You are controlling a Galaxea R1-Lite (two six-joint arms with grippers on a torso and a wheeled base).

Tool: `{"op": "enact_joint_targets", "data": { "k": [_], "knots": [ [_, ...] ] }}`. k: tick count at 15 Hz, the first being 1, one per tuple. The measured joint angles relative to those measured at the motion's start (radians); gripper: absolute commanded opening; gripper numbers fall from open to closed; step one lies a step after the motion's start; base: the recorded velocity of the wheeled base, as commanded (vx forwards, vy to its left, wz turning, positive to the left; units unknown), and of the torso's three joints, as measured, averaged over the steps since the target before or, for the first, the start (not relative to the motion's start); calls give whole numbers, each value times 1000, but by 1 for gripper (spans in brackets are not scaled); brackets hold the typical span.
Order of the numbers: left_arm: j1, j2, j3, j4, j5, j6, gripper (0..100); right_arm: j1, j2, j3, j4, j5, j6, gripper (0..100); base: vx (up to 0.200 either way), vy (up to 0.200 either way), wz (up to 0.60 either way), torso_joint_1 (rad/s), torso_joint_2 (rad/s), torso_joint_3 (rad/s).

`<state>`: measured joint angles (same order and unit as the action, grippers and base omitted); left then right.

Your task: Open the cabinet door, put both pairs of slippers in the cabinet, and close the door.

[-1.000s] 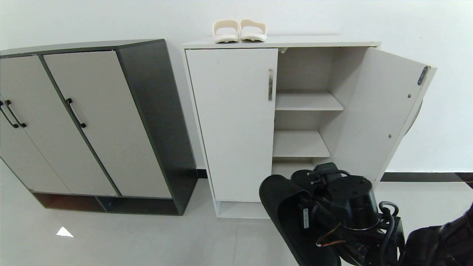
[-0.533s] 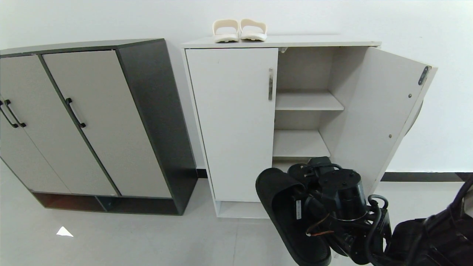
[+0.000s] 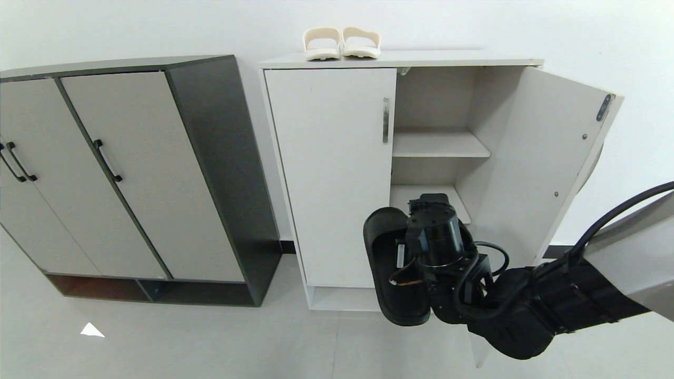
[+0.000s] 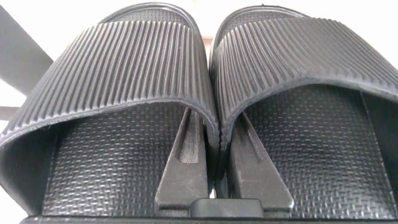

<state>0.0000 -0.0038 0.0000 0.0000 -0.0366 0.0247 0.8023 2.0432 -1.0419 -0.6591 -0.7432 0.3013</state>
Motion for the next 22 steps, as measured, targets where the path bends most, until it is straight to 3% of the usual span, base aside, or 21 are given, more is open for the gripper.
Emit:
{"op": "enact_joint_targets", "data": {
  "k": [3,11,22],
  "knots": [
    [0,0,0,1,1,0,0,4,21,-19,-3,-33,0,0,0,-200,0,2,2,2],
    [-1,0,0,0,0,0,0,1,59,-71,-7,-31,-3,0,0,0,0,0,0,0],
    [0,1,0,0,0,-2,0,-83,132,-102,-27,-37,-3,0,0,0,0,0,0,0]
  ]
}}
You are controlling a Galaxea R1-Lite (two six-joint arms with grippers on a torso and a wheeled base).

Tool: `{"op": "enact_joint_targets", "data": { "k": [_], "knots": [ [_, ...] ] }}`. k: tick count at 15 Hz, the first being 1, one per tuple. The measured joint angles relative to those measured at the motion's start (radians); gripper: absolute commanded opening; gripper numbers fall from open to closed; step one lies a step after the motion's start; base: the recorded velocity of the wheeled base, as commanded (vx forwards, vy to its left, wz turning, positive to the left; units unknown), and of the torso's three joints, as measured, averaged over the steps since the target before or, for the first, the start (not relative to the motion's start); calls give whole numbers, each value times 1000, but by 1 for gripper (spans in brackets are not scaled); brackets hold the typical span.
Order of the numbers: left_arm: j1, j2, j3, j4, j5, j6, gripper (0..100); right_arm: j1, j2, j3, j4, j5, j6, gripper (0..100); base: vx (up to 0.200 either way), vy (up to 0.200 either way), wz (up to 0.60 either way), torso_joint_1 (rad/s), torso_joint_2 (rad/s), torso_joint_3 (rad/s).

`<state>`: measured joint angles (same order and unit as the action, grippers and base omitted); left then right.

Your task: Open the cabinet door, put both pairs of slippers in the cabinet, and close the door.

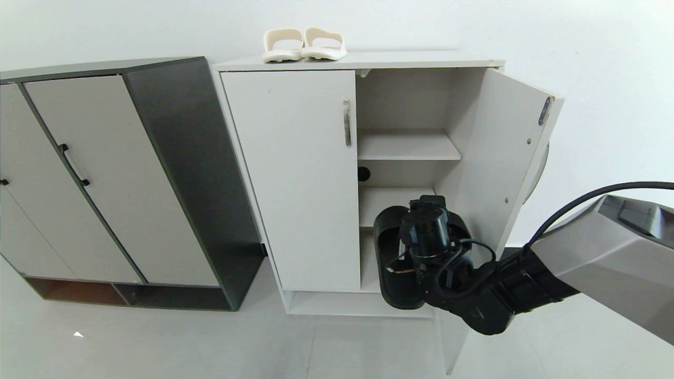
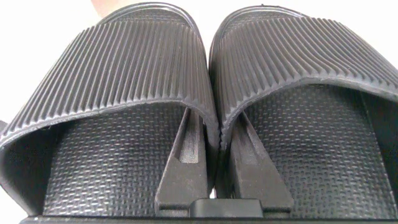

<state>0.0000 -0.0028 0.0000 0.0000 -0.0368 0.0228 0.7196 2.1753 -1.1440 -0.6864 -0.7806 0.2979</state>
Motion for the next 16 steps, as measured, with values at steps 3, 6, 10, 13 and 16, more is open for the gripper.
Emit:
{"op": "enact_joint_targets", "data": {
  "k": [3,6,10,13,16],
  "knots": [
    [0,0,0,0,0,-1,0,-13,13,-2,0,0,0,0,0,0,0,0,0,0],
    [0,1,0,0,0,-1,0,-35,16,0,0,0,1,0,0,0,0,0,0,0],
    [0,1,0,0,0,-1,0,-55,19,3,-1,1,0,0,0,0,0,0,0,0],
    [0,1,0,0,0,-1,0,-71,25,3,0,1,-2,0,0,0,0,0,0,0],
    [0,1,0,0,0,-1,0,-94,33,1,0,2,-3,0,0,0,0,0,0,0]
  ]
}}
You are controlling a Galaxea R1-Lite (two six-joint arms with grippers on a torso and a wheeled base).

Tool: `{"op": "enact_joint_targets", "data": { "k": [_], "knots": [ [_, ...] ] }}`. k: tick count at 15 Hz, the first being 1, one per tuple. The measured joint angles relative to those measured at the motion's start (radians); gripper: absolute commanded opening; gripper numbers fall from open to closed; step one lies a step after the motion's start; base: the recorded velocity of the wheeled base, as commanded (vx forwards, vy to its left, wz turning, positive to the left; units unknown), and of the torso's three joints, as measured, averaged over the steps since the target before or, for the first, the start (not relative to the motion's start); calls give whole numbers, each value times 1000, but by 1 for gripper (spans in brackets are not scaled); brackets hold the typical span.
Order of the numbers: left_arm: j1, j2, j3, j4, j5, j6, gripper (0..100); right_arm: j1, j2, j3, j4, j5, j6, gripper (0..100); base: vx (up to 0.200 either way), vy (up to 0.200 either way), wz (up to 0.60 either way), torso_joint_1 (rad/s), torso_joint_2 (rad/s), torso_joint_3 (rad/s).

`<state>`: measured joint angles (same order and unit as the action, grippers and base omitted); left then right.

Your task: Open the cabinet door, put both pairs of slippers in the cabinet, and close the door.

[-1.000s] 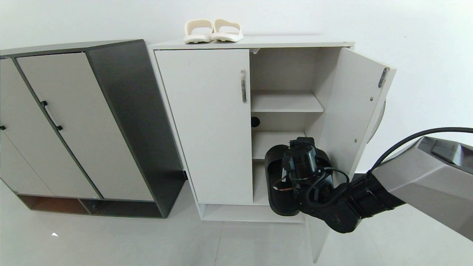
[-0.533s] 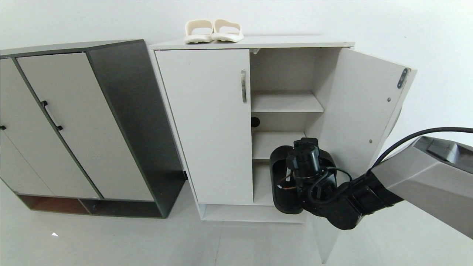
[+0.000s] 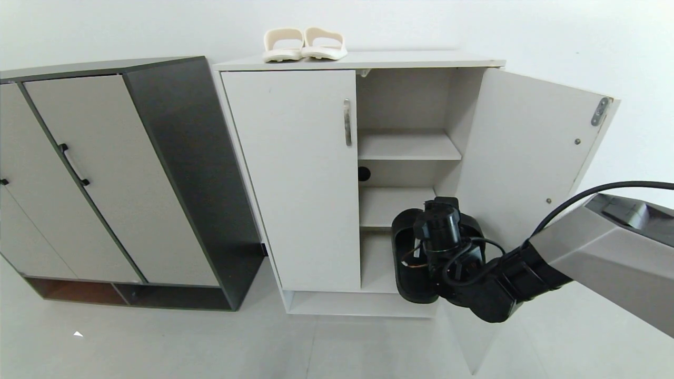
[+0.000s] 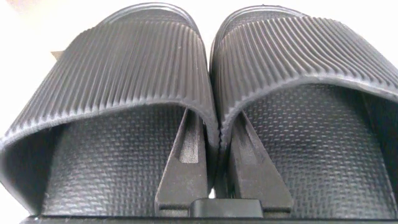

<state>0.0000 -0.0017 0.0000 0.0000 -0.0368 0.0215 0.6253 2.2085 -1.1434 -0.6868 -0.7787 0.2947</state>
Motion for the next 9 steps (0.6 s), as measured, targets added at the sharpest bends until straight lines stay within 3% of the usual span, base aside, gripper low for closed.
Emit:
{"op": "enact_joint_targets", "data": {
  "k": [9],
  "knots": [
    [0,0,0,0,0,0,0,-30,3,-4,0,-1,-2,0,0,0,0,0,0,0]
  ]
}}
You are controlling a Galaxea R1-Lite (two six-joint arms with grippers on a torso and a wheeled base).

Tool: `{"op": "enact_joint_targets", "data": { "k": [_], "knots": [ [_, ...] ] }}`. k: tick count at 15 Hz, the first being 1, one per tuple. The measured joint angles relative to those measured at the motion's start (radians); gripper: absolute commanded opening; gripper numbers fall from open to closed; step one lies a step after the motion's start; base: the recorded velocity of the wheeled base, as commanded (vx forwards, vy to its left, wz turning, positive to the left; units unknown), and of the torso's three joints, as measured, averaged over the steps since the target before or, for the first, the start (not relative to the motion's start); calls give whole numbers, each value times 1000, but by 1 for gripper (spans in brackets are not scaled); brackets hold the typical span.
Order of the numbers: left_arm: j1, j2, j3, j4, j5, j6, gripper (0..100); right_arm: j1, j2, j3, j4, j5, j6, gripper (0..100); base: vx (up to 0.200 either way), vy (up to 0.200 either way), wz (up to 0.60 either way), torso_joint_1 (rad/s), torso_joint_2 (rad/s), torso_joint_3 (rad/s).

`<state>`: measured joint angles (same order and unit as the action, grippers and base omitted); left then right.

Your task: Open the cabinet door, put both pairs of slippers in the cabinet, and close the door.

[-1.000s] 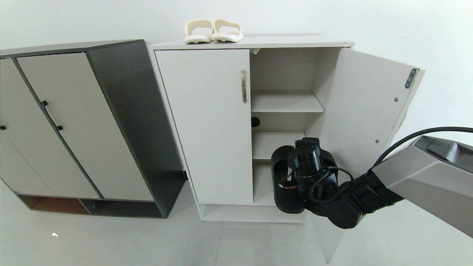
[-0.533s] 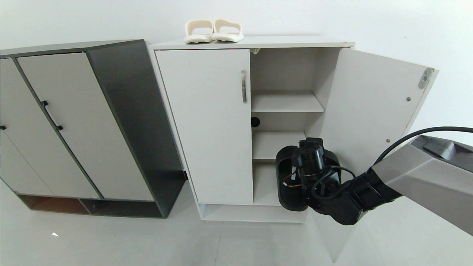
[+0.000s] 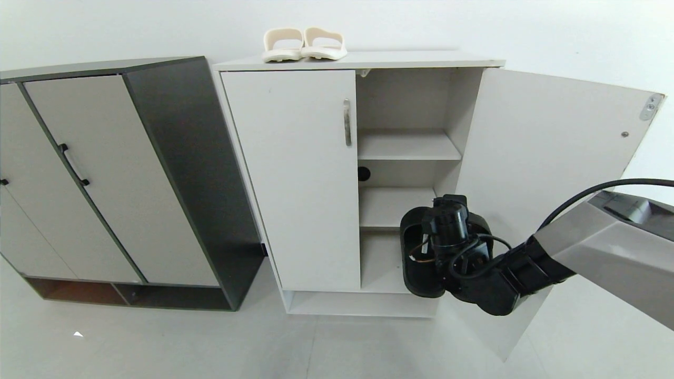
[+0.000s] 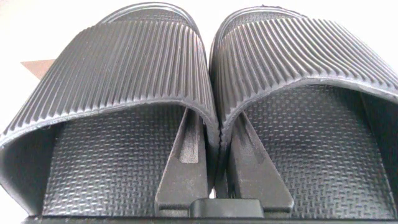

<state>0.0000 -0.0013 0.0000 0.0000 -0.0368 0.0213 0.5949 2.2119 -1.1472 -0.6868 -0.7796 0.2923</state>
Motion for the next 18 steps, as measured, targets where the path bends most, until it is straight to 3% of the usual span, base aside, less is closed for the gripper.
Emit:
{"op": "enact_joint_targets", "data": {
  "k": [5,7,9,18],
  "knots": [
    [0,0,0,0,0,-1,0,25,-10,26,-20,50,4,0,0,0,0,0,0,0],
    [0,0,0,0,0,0,0,74,-31,109,-129,166,-15,0,0,0,0,0,0,0],
    [0,0,0,0,1,2,0,101,-46,195,-279,216,-100,0,0,0,0,0,0,0],
    [0,0,0,0,1,0,0,132,-40,250,-311,215,-128,0,0,0,0,0,0,0]
  ]
}}
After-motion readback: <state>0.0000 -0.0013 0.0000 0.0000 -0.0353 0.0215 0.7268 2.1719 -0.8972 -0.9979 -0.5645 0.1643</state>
